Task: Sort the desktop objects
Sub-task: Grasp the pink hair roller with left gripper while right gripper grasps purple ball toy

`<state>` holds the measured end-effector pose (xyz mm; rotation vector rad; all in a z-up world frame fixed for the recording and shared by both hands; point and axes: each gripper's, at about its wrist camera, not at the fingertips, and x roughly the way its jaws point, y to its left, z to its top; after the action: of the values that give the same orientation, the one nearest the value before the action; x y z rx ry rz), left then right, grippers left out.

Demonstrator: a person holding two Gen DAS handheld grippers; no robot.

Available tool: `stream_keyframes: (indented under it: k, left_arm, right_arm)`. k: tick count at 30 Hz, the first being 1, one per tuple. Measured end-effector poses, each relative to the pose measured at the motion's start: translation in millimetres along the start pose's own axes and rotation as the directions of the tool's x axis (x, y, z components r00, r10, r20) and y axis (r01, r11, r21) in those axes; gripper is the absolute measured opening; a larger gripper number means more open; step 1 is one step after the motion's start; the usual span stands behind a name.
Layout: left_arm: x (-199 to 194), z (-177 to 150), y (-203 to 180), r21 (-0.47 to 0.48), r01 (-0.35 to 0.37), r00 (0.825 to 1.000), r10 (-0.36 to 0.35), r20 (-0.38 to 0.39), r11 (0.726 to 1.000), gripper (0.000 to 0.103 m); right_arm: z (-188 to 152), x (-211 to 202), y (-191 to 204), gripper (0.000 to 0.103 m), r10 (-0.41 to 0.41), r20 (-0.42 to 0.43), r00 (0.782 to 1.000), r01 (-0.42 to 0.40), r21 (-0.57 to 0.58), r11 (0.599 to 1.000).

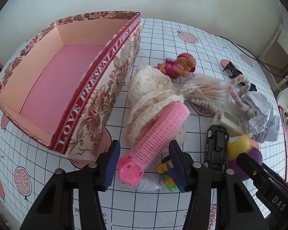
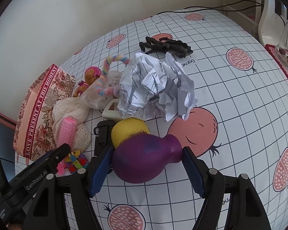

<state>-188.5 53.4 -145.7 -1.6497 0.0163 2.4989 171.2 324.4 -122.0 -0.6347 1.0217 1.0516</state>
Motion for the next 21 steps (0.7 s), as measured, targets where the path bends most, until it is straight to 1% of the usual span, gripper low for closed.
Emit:
stream_keyframes:
  k: [2, 4, 9, 11, 21]
  left_arm:
    - [1, 0, -3, 0.020, -0.004, 1.000, 0.003, 0.004, 1.000, 0.043]
    - [1, 0, -7, 0.035, -0.013, 1.000, 0.012, 0.007, 0.999, 0.041]
    - [-2, -2, -9, 0.053, -0.006, 1.000, 0.005, 0.017, 0.999, 0.033]
    - [-5, -3, -9, 0.055, -0.001, 1.000, 0.000, 0.023, 0.998, 0.028]
    - [-26, -6, -4, 0.030, 0.053, 0.997, -0.055, 0.059, 0.998, 0.024]
  right_arm:
    - [0, 0, 0, 0.076, 0.000, 0.000, 1.000, 0.000, 0.002, 1.000]
    - [0, 0, 0, 0.076, -0.001, -0.001, 1.000, 0.001, 0.003, 1.000]
    - [0, -2, 0, 0.076, -0.005, 0.006, 1.000, 0.005, 0.020, 1.000]
    - [0, -4, 0, 0.076, -0.004, 0.010, 1.000, 0.004, 0.028, 1.000]
    - [1, -18, 1, 0.075, 0.011, 0.041, 0.999, -0.014, 0.054, 0.998]
